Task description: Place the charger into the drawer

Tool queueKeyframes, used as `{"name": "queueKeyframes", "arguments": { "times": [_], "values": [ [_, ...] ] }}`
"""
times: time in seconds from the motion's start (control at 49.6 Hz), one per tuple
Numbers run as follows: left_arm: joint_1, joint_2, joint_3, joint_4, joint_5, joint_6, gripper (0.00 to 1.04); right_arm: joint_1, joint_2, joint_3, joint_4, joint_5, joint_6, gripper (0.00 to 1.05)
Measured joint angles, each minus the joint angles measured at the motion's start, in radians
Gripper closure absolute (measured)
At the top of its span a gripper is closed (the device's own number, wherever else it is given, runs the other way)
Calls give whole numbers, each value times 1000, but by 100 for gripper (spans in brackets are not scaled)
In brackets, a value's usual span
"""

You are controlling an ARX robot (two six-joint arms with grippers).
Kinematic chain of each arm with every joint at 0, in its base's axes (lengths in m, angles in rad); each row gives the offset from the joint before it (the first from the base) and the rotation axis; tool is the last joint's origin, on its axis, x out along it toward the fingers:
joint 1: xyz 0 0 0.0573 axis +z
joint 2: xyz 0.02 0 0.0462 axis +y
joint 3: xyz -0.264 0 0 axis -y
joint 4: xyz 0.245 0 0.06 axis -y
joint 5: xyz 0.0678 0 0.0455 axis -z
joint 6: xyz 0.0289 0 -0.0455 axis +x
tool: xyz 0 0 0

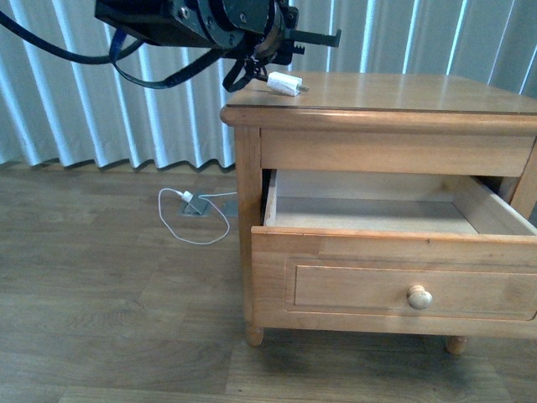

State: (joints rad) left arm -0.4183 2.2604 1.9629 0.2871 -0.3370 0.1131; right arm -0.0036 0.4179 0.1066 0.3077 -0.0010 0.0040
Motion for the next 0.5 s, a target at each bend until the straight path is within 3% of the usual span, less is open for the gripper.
{"name": "queueKeyframes", "arguments": {
  "times": [0.504],
  "values": [
    [-81,-357,-343,69,138,-1,100,0,0,0,0,0,0,9]
  ]
}}
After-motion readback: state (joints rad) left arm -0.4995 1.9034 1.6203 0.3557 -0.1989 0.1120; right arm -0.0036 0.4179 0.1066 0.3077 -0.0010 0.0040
